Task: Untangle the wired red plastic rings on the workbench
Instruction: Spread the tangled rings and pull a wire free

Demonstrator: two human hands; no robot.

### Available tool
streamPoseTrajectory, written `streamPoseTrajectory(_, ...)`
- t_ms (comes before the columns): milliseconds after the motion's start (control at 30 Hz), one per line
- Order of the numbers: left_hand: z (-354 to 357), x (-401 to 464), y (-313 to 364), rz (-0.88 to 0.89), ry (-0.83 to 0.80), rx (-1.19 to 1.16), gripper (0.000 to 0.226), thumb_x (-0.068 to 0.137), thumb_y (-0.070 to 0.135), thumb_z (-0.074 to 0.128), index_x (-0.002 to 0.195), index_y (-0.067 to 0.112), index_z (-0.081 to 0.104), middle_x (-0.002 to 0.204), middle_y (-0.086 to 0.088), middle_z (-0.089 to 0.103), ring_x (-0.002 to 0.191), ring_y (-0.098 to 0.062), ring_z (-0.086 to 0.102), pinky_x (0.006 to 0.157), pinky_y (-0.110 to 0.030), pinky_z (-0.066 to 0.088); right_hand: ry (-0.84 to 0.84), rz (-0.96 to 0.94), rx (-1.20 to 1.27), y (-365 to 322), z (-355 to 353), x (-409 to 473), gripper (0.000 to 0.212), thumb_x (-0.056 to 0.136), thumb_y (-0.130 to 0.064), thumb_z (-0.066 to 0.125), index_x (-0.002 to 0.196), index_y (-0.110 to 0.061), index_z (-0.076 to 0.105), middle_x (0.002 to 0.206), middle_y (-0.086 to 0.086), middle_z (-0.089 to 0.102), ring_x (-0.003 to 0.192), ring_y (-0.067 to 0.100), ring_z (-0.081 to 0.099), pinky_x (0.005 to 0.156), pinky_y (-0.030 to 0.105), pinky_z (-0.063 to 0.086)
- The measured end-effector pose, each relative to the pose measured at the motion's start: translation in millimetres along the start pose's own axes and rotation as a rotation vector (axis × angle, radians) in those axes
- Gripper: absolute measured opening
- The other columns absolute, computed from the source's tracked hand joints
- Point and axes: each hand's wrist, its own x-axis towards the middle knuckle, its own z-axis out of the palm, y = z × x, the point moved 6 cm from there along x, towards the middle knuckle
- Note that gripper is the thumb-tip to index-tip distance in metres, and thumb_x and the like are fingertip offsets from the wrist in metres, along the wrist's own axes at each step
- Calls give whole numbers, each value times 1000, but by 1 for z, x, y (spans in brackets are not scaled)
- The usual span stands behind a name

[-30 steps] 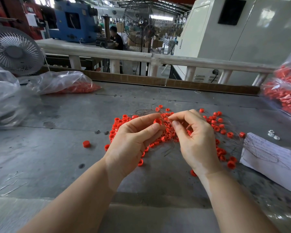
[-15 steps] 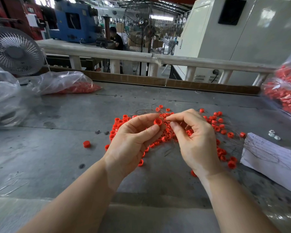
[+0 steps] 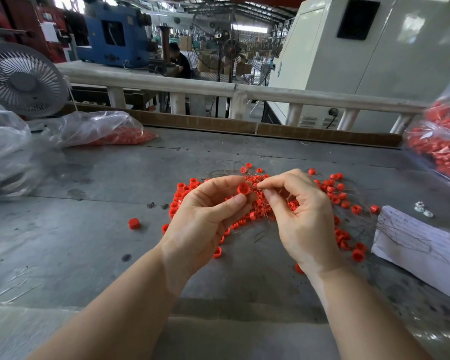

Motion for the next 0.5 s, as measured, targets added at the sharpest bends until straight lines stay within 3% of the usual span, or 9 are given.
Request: streamPoseTrajectory(500,-1,0,-1,-45,43,4,26,64,-2,61,80,10,77,81,-8,74,74,-12,71,64,-17,55,-15,-15,8,-1,3,-1,11,83,-1,64,83,-10,71,81,-3,63,83,18,59,78,23,45)
